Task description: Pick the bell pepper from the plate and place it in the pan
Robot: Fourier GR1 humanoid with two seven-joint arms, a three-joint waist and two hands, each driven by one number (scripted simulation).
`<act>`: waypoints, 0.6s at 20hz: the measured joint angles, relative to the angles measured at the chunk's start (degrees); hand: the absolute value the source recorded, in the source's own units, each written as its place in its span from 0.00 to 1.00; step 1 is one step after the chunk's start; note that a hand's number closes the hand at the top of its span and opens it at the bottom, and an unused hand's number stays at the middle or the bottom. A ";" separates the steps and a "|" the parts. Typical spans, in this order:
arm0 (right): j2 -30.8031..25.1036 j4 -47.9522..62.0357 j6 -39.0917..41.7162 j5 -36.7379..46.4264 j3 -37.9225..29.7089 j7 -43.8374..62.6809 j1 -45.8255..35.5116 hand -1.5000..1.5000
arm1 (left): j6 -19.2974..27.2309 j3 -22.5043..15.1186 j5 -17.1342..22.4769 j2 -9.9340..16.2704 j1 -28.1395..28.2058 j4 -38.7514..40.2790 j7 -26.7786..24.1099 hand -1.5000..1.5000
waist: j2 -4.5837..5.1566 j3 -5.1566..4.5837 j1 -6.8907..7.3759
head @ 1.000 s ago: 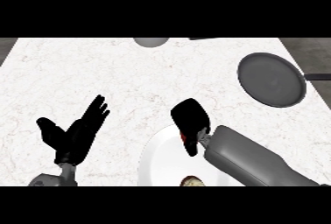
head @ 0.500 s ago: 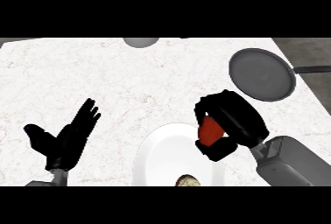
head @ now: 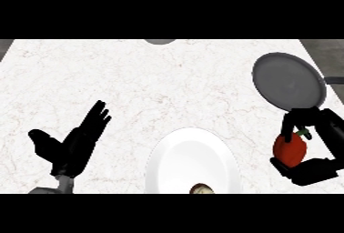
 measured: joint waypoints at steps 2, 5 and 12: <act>-1.82 4.08 0.05 -1.56 -4.36 -6.84 3.07 1.00 | -0.57 -0.37 -0.28 0.00 -1.02 -0.03 0.34 0.50 | 0.22 -0.06 1.53; -2.06 11.69 -0.47 -1.24 -8.83 -14.80 3.96 1.00 | -1.03 -1.25 -1.03 -1.18 -2.87 1.23 0.56 0.50 | 0.47 -0.17 3.48; 4.26 33.28 -4.59 1.82 -14.10 -25.08 -5.69 1.00 | -2.16 -1.45 -1.62 -2.02 -5.42 1.65 2.82 0.50 | 0.80 -0.22 6.12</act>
